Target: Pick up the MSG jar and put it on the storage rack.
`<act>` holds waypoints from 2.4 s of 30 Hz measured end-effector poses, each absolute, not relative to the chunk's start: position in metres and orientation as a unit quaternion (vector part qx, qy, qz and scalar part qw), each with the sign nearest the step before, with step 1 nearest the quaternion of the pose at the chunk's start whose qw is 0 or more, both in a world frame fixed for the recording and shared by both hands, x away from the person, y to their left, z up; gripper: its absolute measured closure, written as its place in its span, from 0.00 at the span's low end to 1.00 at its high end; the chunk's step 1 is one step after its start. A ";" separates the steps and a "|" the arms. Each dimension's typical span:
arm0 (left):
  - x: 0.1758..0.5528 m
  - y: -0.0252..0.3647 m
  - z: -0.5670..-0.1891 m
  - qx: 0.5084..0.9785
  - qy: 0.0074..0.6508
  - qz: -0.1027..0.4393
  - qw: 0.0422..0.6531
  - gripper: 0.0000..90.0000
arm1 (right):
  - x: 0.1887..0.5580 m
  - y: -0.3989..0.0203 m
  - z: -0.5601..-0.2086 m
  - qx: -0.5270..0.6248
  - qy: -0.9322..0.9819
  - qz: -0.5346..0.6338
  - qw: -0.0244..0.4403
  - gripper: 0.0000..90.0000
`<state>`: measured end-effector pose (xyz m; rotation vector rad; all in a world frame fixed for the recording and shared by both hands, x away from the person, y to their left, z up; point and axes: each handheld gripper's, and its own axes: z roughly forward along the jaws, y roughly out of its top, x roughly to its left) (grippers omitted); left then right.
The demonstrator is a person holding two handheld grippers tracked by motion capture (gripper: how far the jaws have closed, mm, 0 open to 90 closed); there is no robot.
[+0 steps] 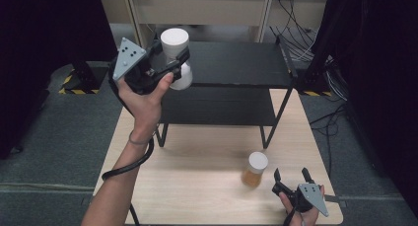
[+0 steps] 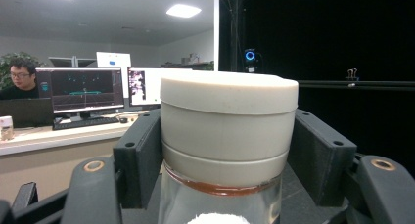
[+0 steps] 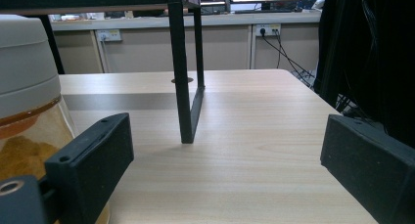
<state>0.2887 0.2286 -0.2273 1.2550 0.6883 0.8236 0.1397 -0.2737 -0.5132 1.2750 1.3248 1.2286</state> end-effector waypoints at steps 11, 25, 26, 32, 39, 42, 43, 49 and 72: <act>0.304 0.226 -0.220 0.560 0.330 0.369 0.664 0.37 | 0.139 -0.274 -0.513 0.514 0.536 0.497 0.449 0.06; 0.318 0.225 -0.223 0.557 0.352 0.371 0.655 0.37 | 0.140 -0.274 -0.513 0.514 0.536 0.497 0.449 0.06; 0.318 0.225 -0.223 0.556 0.353 0.371 0.655 0.37 | 0.140 -0.274 -0.513 0.513 0.536 0.497 0.449 0.06; 0.321 0.225 -0.222 0.556 0.355 0.367 0.655 0.37 | 0.140 -0.274 -0.514 0.513 0.537 0.497 0.449 0.06; 0.322 0.227 -0.225 0.553 0.352 0.366 0.661 0.37 | 0.140 -0.274 -0.514 0.512 0.538 0.496 0.450 0.06; 0.323 0.228 -0.228 0.551 0.349 0.364 0.665 0.37 | 0.140 -0.274 -0.514 0.511 0.538 0.496 0.451 0.06; 0.323 0.229 -0.229 0.550 0.348 0.365 0.666 0.37 | 0.140 -0.274 -0.514 0.511 0.538 0.496 0.451 0.06; 0.323 0.228 -0.233 0.543 0.348 0.367 0.670 0.26 | 0.140 -0.274 -0.514 0.511 0.538 0.496 0.451 0.06; 0.292 0.235 -0.289 0.517 0.291 0.387 0.706 0.04 | 0.139 -0.273 -0.514 0.512 0.538 0.495 0.451 0.06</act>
